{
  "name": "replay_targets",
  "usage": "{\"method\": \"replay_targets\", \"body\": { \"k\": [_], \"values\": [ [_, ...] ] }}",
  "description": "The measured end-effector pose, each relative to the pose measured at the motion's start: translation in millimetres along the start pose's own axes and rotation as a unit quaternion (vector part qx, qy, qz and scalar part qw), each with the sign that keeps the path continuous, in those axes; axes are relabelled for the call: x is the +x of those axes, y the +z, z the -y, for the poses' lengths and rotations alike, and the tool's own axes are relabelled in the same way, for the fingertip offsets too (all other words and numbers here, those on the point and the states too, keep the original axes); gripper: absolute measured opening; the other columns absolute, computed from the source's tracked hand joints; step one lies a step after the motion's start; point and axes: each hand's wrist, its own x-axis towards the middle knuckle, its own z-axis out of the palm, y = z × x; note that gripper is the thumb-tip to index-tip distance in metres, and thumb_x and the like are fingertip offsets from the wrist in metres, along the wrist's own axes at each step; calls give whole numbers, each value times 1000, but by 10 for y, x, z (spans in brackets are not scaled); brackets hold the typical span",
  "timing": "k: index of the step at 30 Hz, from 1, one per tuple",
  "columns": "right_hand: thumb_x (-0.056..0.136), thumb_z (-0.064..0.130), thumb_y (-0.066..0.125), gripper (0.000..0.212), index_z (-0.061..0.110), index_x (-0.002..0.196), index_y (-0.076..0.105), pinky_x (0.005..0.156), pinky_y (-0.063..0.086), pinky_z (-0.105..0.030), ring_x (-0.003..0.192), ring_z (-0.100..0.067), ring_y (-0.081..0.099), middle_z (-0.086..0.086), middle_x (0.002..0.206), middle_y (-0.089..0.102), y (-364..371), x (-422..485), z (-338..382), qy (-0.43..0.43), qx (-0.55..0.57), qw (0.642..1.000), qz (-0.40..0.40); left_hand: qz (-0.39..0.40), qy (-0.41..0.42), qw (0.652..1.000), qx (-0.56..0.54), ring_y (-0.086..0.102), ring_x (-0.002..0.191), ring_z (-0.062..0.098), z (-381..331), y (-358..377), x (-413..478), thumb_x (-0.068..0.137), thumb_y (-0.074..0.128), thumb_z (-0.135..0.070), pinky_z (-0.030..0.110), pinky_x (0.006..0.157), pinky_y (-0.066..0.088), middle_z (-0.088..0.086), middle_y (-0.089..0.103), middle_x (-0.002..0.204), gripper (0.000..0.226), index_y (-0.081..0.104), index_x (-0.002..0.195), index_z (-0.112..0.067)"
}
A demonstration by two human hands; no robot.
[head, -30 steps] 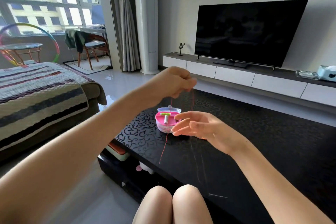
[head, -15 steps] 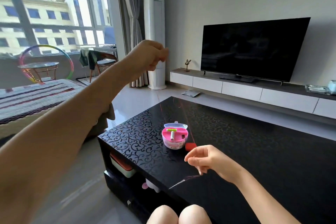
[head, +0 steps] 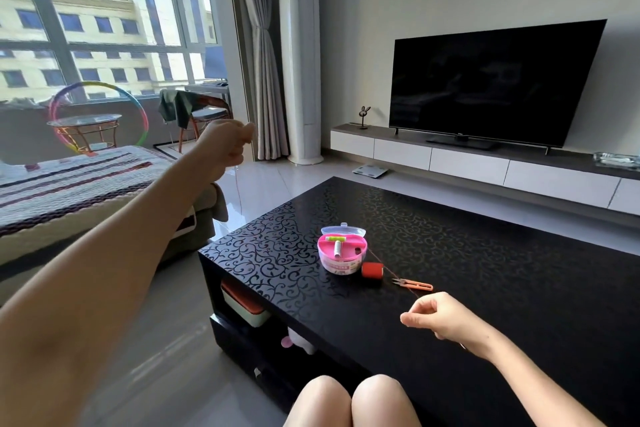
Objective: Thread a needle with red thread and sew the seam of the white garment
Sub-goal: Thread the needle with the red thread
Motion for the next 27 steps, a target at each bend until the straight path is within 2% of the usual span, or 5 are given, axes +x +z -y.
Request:
{"method": "replay_targets", "body": {
  "k": [6,10,19,23,27],
  "values": [
    [91,27,63,23,7,84,72,52,32,-18,47,0,37,11,54,48,-129,-73,-237,15,-38,998,42,-37,-43,998,-30,25,28,1,235,-144,30,98,49,-6,12,30,20,-10,35,34,34,44,65,-13],
    [96,16,55,21,6,89,72,54,40,-17,52,-5,50,-2,64,63,-117,-58,-339,27,-43,996,67,-43,-65,996,-32,26,28,3,388,-183,48,100,47,-9,12,28,20,-8,38,40,31,45,69,-12],
    [92,9,58,10,14,100,61,64,54,-25,63,-16,70,-9,74,73,-37,22,-640,6,-92,995,-30,-68,-79,995,1,26,29,3,651,-199,101,99,43,-3,14,28,17,0,38,55,33,43,66,-12],
    [91,7,57,7,9,86,60,62,54,-24,63,-21,70,-10,71,71,-74,-25,-686,-14,-91,994,-65,-78,-100,991,44,35,47,9,761,-302,112,100,47,-16,13,28,27,2,35,65,31,45,69,-16],
    [91,4,58,12,2,79,57,58,52,-25,59,-24,69,-11,68,71,-160,-74,-726,-19,-54,994,-90,-114,-125,986,-12,31,24,2,888,-403,57,99,52,-14,11,26,22,1,40,40,28,48,71,-11]
  ]
}}
